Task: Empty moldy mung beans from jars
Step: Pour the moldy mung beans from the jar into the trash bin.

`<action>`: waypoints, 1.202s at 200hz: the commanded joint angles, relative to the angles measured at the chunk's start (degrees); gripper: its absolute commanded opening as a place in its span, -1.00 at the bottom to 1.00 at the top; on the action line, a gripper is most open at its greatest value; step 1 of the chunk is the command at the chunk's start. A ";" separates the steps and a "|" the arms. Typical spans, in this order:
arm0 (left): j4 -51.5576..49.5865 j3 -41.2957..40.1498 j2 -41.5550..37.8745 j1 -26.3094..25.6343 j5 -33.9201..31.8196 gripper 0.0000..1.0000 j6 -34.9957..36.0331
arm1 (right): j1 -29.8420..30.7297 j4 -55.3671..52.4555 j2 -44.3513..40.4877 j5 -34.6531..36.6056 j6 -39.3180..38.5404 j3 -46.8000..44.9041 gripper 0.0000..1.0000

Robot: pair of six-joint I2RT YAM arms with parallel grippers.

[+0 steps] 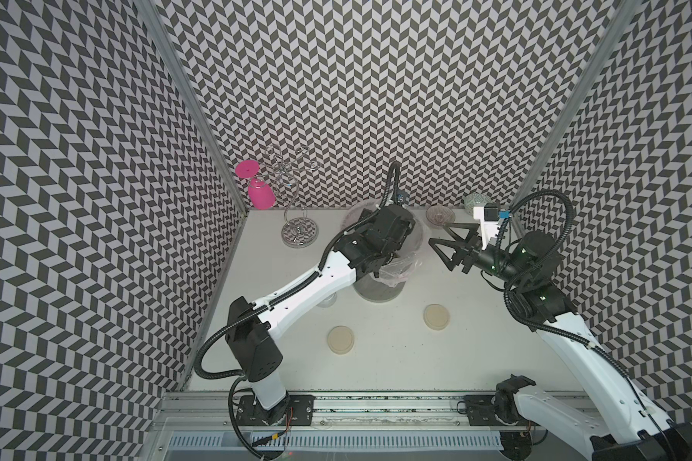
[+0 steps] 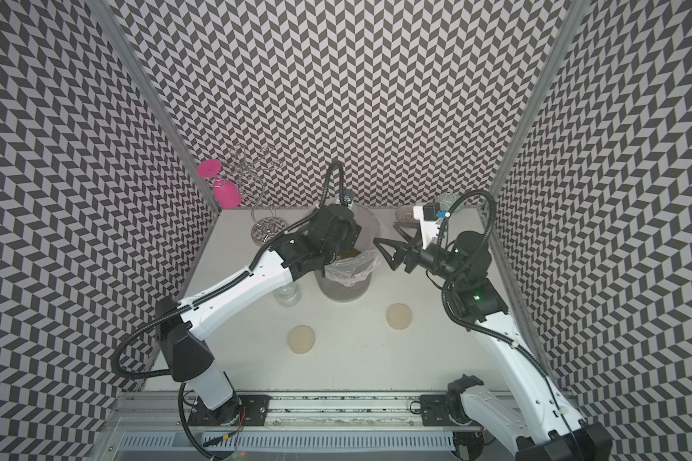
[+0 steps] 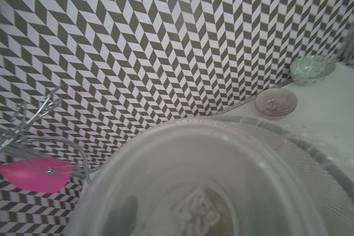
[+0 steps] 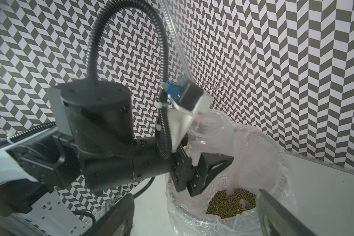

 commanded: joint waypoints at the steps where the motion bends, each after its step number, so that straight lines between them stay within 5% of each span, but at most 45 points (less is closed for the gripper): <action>1: 2.08 -0.69 -6.58 4.57 15.60 0.34 -9.89 | -0.29 3.89 -1.88 -0.31 0.83 -1.13 0.81; 61: 6.97 -3.94 -11.85 15.99 44.46 0.38 -20.97 | -0.45 5.05 -2.23 -0.67 1.55 -2.14 0.81; 114: 8.49 -3.51 -9.89 18.69 55.33 0.40 -24.74 | -0.76 4.18 -3.05 -0.57 0.98 -2.54 0.81; 134: 8.09 -3.02 -8.98 17.66 55.05 0.39 -22.24 | -1.01 4.08 -3.34 -0.63 0.91 -2.67 0.81; 165: 6.36 -1.82 -9.42 8.99 35.36 0.32 -11.61 | -1.20 4.08 -3.36 -0.59 0.83 -2.76 0.82; 200: 32.74 -22.16 -20.79 9.01 38.26 0.29 -11.68 | -1.44 3.58 -3.56 -0.57 0.72 -2.32 0.82; 240: 39.77 -27.22 -22.77 9.10 41.92 0.31 -10.53 | -1.70 2.89 -3.56 -0.59 0.14 -2.32 0.81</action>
